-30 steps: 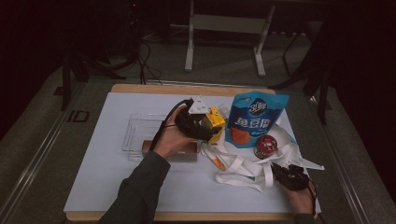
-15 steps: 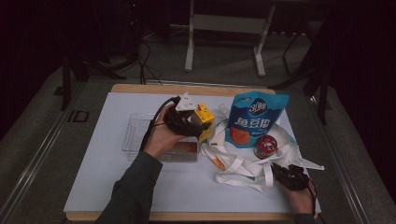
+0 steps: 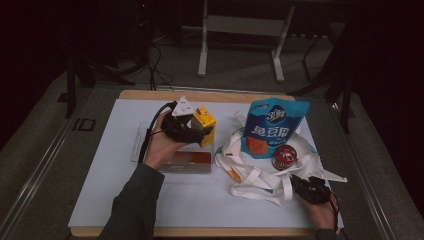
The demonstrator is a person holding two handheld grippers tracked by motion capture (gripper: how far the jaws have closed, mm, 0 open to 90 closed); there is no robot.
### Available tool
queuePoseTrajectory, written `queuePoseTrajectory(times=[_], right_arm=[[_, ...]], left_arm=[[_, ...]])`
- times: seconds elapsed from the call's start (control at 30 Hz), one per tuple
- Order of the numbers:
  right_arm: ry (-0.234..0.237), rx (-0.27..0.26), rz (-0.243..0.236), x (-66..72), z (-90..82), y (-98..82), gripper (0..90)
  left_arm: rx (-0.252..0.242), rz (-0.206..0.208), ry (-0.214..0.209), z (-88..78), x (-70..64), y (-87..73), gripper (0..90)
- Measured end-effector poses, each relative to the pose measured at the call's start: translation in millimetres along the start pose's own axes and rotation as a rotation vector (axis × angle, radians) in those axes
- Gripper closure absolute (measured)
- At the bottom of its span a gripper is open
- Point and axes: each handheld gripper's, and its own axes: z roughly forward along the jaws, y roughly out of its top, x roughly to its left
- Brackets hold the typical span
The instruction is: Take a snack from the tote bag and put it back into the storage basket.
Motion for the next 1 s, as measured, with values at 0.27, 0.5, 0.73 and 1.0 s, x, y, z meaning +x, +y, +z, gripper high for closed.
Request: queuePoseTrajectory(times=[0.27, 0.5, 0.73, 1.0], right_arm=[[0.0, 0.0, 0.001, 0.0, 0.0, 0.0, 76.0], [0.0, 0.001, 0.002, 0.2, 0.0, -0.1, 76.0], [0.0, 0.0, 0.002, 0.2, 0.0, -0.2, 76.0], [0.0, 0.0, 0.003, 0.2, 0.0, -0.2, 76.0]], left_arm=[[-0.005, -0.042, 0.047, -8.8, 12.0, -11.5, 28.7], [0.015, -0.045, 0.091, -15.4, 18.2, -19.2, 28.7], [0.014, -0.074, 0.151, -21.8, 25.7, -27.3, 28.7], [0.031, -0.118, 0.198, -27.3, 35.8, -43.7, 28.7]])
